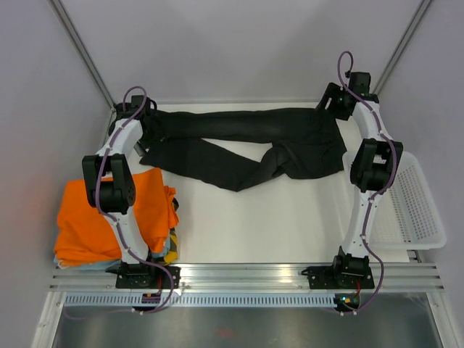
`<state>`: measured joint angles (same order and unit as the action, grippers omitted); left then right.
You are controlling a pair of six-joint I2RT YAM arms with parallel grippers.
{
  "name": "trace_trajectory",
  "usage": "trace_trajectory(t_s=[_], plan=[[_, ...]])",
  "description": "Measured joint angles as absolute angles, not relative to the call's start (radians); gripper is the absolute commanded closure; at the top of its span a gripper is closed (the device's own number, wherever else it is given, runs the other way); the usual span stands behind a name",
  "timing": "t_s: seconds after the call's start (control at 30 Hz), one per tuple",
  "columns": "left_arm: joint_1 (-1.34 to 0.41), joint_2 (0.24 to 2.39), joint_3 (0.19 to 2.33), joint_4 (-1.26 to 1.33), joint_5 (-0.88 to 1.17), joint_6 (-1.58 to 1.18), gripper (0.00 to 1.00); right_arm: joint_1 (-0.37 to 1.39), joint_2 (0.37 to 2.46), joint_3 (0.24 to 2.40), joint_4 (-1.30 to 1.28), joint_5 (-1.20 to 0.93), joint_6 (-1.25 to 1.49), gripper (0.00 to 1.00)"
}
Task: Fold and stack the trousers
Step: Flatten the trousers out
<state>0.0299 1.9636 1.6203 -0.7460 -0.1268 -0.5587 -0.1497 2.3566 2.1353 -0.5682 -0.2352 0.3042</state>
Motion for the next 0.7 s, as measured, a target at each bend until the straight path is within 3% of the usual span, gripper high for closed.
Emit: trace_trajectory(t_s=[0.33, 0.43, 0.47, 0.53, 0.57, 0.6, 0.7], plan=[[0.053, 2.141, 1.626, -0.735, -0.129, -0.603, 0.14, -0.027, 2.070, 2.006, -0.548, -0.334, 0.282, 0.18], [0.059, 2.146, 1.633, -0.722, -0.132, -0.620, 0.25, -0.029, 2.007, 1.928, -0.549, -0.332, 0.284, 0.18], [0.060, 2.146, 1.634, -0.725, -0.132, -0.622, 0.39, -0.030, 1.990, 1.900, -0.550, -0.332, 0.284, 0.19], [0.064, 2.148, 1.634, -0.729, -0.143, -0.637, 0.56, -0.031, 1.961, 1.837, -0.545, -0.328, 0.288, 0.19], [0.067, 2.149, 1.634, -0.730, -0.147, -0.644, 0.80, -0.031, 1.950, 1.813, -0.546, -0.324, 0.290, 0.19], [0.070, 2.149, 1.634, -0.730, -0.149, -0.657, 0.97, -0.031, 1.937, 1.782, -0.544, -0.319, 0.292, 0.19], [0.074, 2.150, 1.635, -0.730, -0.155, -0.685, 0.98, -0.030, 1.907, 1.703, -0.540, -0.313, 0.303, 0.20]])
